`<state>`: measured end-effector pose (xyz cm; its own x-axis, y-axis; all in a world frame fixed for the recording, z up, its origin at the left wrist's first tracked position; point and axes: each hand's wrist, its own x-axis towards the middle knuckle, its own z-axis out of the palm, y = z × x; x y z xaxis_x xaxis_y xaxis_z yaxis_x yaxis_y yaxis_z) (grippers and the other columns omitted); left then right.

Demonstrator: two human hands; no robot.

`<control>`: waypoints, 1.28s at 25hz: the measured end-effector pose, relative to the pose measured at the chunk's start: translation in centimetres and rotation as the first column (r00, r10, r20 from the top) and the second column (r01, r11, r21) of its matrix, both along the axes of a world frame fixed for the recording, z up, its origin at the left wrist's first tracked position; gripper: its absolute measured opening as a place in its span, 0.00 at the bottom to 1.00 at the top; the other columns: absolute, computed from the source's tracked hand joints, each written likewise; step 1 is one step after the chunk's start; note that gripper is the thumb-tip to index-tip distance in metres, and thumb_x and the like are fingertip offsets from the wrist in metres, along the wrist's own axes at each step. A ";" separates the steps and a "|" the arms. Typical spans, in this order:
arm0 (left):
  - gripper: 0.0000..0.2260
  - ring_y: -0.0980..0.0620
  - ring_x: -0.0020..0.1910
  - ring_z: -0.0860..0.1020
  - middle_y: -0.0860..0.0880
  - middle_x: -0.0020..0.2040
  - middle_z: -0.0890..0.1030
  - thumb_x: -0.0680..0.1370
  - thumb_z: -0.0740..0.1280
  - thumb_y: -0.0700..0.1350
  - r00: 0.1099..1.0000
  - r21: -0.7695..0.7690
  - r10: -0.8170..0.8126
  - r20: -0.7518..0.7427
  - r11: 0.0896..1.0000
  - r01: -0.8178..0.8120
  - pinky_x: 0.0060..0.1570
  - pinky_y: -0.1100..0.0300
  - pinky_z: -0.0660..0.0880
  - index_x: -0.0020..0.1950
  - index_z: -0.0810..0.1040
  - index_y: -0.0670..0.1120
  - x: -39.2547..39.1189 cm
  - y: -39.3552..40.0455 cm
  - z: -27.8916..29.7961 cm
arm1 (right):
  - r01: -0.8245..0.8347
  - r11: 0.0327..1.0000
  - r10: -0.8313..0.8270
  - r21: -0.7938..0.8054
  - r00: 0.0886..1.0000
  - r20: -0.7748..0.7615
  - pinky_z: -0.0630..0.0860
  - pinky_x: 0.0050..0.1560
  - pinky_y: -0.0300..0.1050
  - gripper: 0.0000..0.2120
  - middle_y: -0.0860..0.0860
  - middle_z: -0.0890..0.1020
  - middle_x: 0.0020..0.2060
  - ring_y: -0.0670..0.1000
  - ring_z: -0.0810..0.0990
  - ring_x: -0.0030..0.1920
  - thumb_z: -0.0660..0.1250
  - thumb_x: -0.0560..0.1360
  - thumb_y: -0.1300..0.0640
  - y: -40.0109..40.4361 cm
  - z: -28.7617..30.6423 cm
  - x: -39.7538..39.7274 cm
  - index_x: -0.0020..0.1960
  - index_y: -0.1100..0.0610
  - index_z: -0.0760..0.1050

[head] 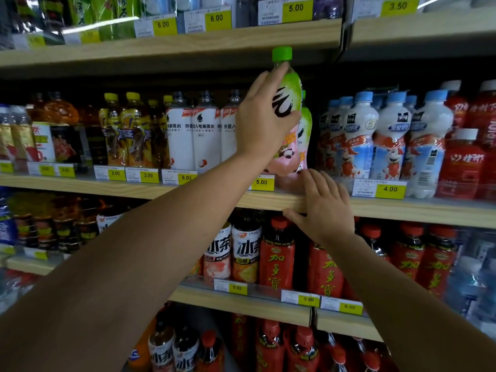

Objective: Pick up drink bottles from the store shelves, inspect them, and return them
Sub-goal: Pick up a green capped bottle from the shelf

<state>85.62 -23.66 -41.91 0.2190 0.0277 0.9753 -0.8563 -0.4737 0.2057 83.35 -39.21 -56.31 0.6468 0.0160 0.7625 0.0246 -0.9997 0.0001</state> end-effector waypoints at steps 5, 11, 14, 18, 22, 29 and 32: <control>0.34 0.53 0.63 0.76 0.49 0.65 0.78 0.69 0.78 0.47 1.000 0.004 -0.004 -0.027 1.000 0.004 0.58 0.74 0.68 0.74 0.72 0.48 0.5 -1.2 -0.2 | 0.071 0.997 -0.070 -0.040 0.997 0.039 0.44 0.78 0.57 0.45 0.51 0.65 0.76 0.58 0.52 0.79 0.58 0.71 0.26 -2.0 -0.1 -0.6 0.79 0.52 0.56; 0.34 0.51 0.66 0.75 0.48 0.67 0.77 0.70 0.78 0.47 0.999 -0.014 0.013 -0.043 1.000 -0.014 0.63 0.63 0.73 0.74 0.71 0.49 1.7 -2.5 -0.2 | 0.042 0.999 -0.041 -0.023 0.999 0.032 0.43 0.78 0.55 0.45 0.50 0.69 0.74 0.58 0.53 0.79 0.61 0.72 0.28 -2.0 0.0 -0.7 0.79 0.52 0.57; 0.34 0.49 0.67 0.75 0.46 0.69 0.75 0.70 0.78 0.48 0.997 -0.022 0.049 -0.056 0.998 -0.051 0.64 0.57 0.75 0.75 0.70 0.50 2.6 -3.2 -0.4 | 0.029 0.999 -0.028 -0.023 0.999 0.034 0.44 0.78 0.55 0.44 0.50 0.70 0.73 0.58 0.54 0.79 0.62 0.71 0.28 -2.0 0.0 -0.7 0.79 0.52 0.57; 0.35 0.47 0.69 0.73 0.45 0.74 0.72 0.70 0.78 0.48 0.992 -0.014 0.100 -0.079 0.995 -0.102 0.65 0.58 0.73 0.75 0.70 0.52 3.0 -4.3 -1.3 | 0.031 0.999 -0.028 -0.033 0.998 0.064 0.49 0.78 0.57 0.44 0.51 0.70 0.73 0.58 0.57 0.78 0.60 0.70 0.28 -2.2 -0.3 -0.3 0.78 0.53 0.60; 0.35 0.45 0.72 0.71 0.45 0.76 0.69 0.71 0.78 0.49 0.973 0.125 0.189 -0.131 0.977 -0.172 0.67 0.56 0.70 0.76 0.69 0.52 3.0 -4.8 -2.7 | 0.017 0.999 -0.013 -0.038 0.996 0.087 0.48 0.77 0.57 0.45 0.52 0.70 0.73 0.59 0.58 0.78 0.60 0.71 0.28 -2.3 -0.6 0.0 0.78 0.54 0.59; 0.35 0.44 0.66 0.72 0.49 0.70 0.73 0.73 0.73 0.58 0.860 0.319 0.505 -0.071 0.829 -0.460 0.60 0.49 0.71 0.77 0.65 0.54 3.0 -5.6 -2.6 | -0.011 1.000 0.013 -0.024 0.995 0.096 0.47 0.77 0.56 0.45 0.52 0.71 0.72 0.59 0.57 0.78 0.63 0.71 0.29 -2.4 -0.7 -0.2 0.78 0.54 0.59; 0.34 0.42 0.68 0.68 0.50 0.68 0.75 0.74 0.69 0.63 0.787 0.362 0.617 -0.019 0.738 -0.569 0.62 0.46 0.65 0.77 0.64 0.55 3.9 -5.4 -2.6 | -0.006 1.000 0.009 -0.029 0.996 0.086 0.45 0.77 0.55 0.45 0.51 0.71 0.72 0.58 0.56 0.78 0.62 0.71 0.29 -2.4 -0.6 -0.3 0.79 0.54 0.58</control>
